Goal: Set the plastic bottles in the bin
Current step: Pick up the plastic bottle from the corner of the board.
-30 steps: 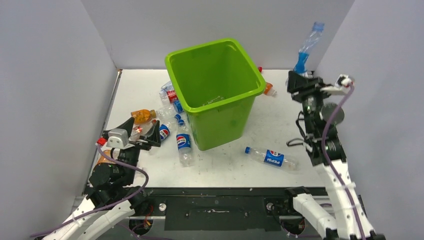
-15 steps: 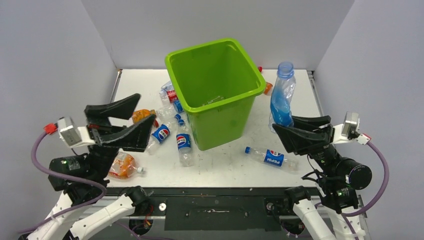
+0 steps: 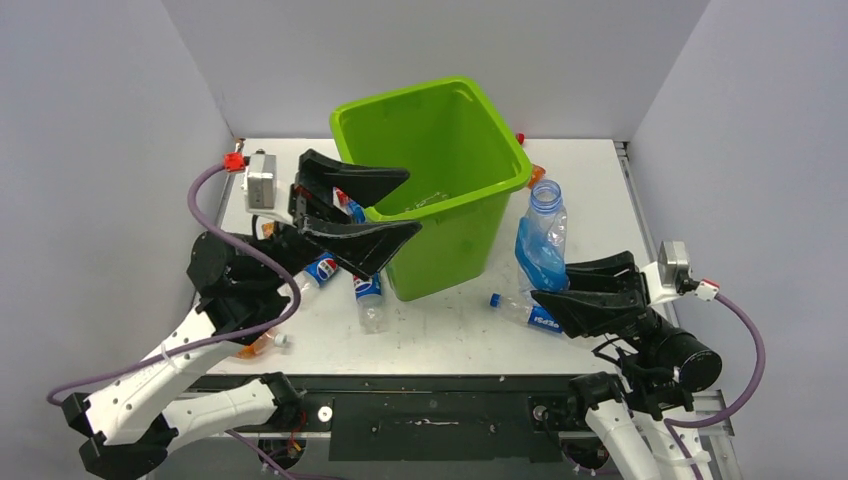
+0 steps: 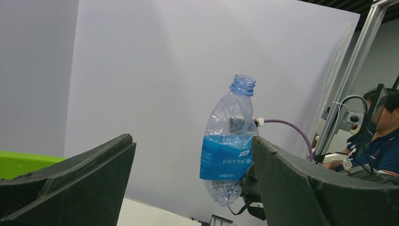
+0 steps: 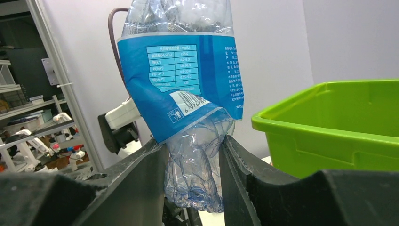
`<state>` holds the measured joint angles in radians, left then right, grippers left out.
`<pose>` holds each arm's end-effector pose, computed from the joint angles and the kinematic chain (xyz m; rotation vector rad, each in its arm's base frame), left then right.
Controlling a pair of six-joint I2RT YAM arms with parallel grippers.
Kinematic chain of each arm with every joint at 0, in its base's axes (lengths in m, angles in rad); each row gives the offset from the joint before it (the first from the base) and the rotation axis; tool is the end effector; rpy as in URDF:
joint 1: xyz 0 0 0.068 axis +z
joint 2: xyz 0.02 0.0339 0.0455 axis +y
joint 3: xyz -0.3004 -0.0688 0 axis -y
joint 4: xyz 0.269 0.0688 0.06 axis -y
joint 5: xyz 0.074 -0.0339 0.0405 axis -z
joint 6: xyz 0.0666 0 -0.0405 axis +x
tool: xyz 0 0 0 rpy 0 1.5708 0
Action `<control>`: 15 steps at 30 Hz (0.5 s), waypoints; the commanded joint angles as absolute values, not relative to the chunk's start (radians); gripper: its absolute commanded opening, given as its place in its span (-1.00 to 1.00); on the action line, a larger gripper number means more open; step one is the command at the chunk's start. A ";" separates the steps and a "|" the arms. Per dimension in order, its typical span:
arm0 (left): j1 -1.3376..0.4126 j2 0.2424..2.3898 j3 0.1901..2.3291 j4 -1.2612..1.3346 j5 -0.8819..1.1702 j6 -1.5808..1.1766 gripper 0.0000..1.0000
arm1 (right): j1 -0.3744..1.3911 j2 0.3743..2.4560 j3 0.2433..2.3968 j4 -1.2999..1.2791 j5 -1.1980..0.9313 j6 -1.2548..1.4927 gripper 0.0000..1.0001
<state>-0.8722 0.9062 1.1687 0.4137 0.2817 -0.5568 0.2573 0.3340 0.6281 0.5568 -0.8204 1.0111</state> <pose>0.1058 -0.1548 0.5641 0.4395 0.9213 -1.4419 0.0408 0.0611 0.4372 -0.5272 1.0113 1.4365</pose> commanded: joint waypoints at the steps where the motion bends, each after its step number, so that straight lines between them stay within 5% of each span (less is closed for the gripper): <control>1: -0.978 0.940 1.238 0.385 0.213 -0.430 0.89 | 0.267 0.355 0.651 0.572 -0.866 0.982 -0.89; 15: -1.137 1.078 1.331 0.418 0.167 -0.227 0.92 | 0.293 0.405 0.703 0.458 -0.960 0.893 -0.89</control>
